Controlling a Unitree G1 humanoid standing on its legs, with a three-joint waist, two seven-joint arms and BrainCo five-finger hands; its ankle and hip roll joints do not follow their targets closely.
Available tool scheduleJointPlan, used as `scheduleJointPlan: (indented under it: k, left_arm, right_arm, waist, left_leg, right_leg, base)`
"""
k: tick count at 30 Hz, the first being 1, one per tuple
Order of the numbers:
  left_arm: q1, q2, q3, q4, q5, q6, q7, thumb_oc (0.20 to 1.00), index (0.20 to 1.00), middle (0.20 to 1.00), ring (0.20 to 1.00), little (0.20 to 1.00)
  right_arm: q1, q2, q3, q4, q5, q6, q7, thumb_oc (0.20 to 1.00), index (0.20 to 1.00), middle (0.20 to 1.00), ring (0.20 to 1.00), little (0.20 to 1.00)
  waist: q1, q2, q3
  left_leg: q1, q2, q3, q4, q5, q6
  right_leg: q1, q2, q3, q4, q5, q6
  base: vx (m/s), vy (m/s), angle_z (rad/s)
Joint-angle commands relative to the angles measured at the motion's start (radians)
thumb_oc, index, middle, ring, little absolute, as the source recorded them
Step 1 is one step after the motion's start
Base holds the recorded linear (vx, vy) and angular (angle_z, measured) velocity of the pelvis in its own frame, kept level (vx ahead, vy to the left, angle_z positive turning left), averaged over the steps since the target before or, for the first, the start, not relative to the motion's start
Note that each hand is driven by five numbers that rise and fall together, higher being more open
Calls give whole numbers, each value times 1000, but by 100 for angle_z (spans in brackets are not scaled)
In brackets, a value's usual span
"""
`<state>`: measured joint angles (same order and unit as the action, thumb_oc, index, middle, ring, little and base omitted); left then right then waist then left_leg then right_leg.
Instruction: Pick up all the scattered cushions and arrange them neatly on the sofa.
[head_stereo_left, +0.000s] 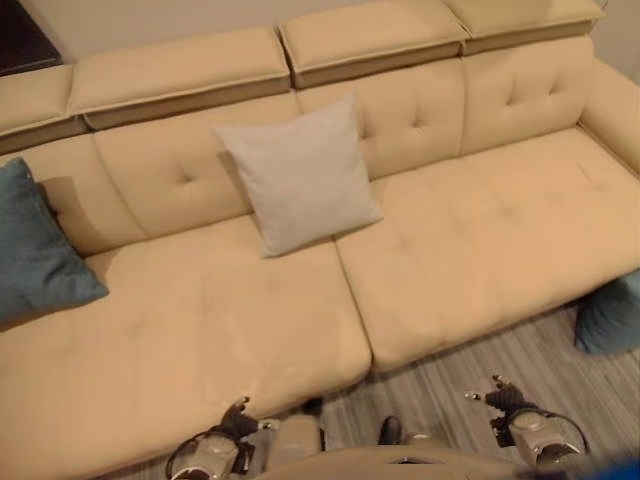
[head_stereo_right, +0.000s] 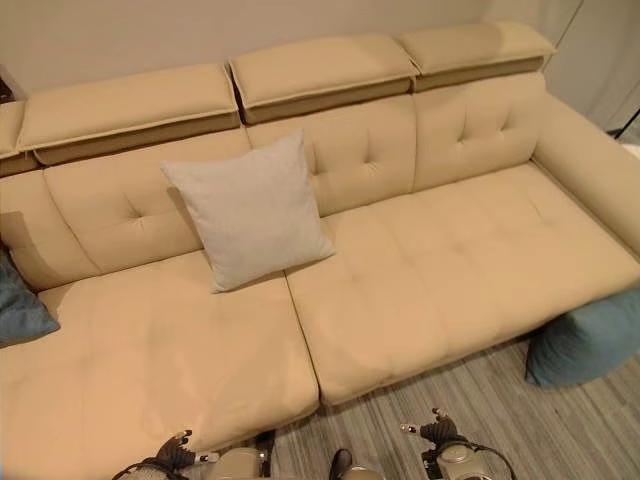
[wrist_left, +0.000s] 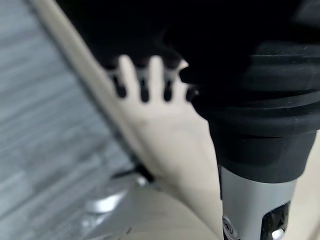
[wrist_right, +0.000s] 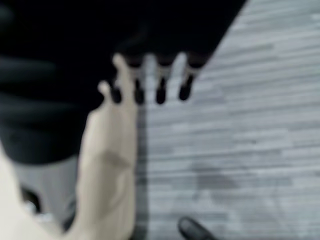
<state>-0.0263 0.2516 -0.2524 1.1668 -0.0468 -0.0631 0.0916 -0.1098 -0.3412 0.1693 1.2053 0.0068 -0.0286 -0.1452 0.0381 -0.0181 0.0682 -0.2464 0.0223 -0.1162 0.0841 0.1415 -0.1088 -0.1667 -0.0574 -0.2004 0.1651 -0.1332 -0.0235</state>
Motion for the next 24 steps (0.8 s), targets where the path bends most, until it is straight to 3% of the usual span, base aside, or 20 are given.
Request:
scheduleJointPlan:
  k: [1,2,7,8,9,11,12,15,17,18,22,24]
  left_arm:
    - [-61,-4,-4,-4,16,-17,-6,1000,1000,1000,1000,1000]
    - [-61,-9,-10,-9,21,-17,-3,1000,1000,1000,1000,1000]
    - [-84,-16,-28,-45,14,-22,4,1000,1000,1000,1000,1000]
    - [-97,-16,-37,-46,28,-18,5,1000,1000,1000,1000,1000]
    - [-97,-16,-37,-46,28,-18,5,1000,1000,1000,1000,1000]
    - [-113,-14,-47,-49,38,-19,10,1000,1000,1000,1000,1000]
    - [-128,-4,-49,-47,44,-17,19,1000,1000,1000,1000,1000]
    - [-118,15,-34,-31,55,-9,17,1000,1000,1000,1000,1000]
    - [-108,19,-25,-22,56,-6,17,1000,1000,1000,1000,1000]
    - [-79,23,0,-4,57,-1,17,1000,1000,1000,1000,1000]
    - [-59,26,13,14,65,2,15,1000,1000,1000,1000,1000]
    - [-55,24,14,9,60,4,15,1000,1000,1000,1000,1000]
  right_arm:
    - [-6,-20,-1,4,13,-10,-23,1000,1000,1000,1000,1000]
    - [-6,-21,1,5,8,-3,-25,1000,1000,1000,1000,1000]
    - [-8,-17,-15,-2,14,7,-25,1000,1000,1000,1000,1000]
    - [-11,-12,-30,-1,12,12,-27,1000,1000,1000,1000,1000]
    - [-11,-12,-30,-1,12,12,-27,1000,1000,1000,1000,1000]
    - [-14,-4,-34,2,14,18,-34,1000,1000,1000,1000,1000]
    - [-25,5,-26,4,12,21,-41,1000,1000,1000,1000,1000]
    - [-22,6,6,25,-16,19,-38,1000,1000,1000,1000,1000]
    - [-14,8,10,30,-21,18,-37,1000,1000,1000,1000,1000]
    - [2,6,14,37,-29,15,-35,1000,1000,1000,1000,1000]
    - [13,5,14,39,-28,12,-32,1000,1000,1000,1000,1000]
    - [9,3,17,31,-25,14,-35,1000,1000,1000,1000,1000]
  waist:
    - [10,-18,26]
    - [6,-12,25]
    - [-14,4,21]
    - [-36,5,19]
    - [-35,5,19]
    - [-47,4,31]
    - [-49,5,46]
    - [-11,6,47]
    - [1,4,43]
    - [23,-2,29]
    - [51,-14,10]
    - [68,-21,6]
  left_leg:
    - [26,-95,-58,148,-243,49]
    - [47,-100,-104,190,-260,49]
    - [99,-110,-124,132,-299,63]
    - [116,-116,-101,99,-302,80]
    - [116,-116,-100,99,-302,80]
    - [107,-126,-69,93,-299,88]
    - [88,-122,-38,95,-294,93]
    - [57,-110,20,93,-280,103]
    - [59,-106,32,86,-273,108]
    - [59,-95,62,84,-269,118]
    - [48,-84,109,89,-263,122]
    - [30,-77,138,90,-255,116]
  right_leg:
    - [53,-50,48,-106,98,151]
    - [33,-54,75,-89,106,157]
    - [-17,-62,119,-49,127,178]
    - [-43,-79,128,-58,160,204]
    - [-44,-79,129,-58,160,204]
    - [-82,-103,142,-78,216,232]
    - [-118,-118,117,-106,244,236]
    - [-109,-121,-5,-89,200,198]
    - [-94,-114,-25,-65,182,191]
    - [-47,-102,-61,-28,138,180]
    - [33,-88,-79,-32,96,177]
    - [55,-89,-97,-73,103,183]
  base:
    - [-151,189,-77]
    - [-112,197,-80]
    - [-104,228,-71]
    - [-82,176,-52]
    - [-141,267,-71]
    - [-230,229,-77]
    - [-345,251,-84]
    - [-240,174,-121]
    - [-126,74,-132]
    - [-141,63,-87]
    - [-130,-24,-89]
    - [-153,-83,-85]
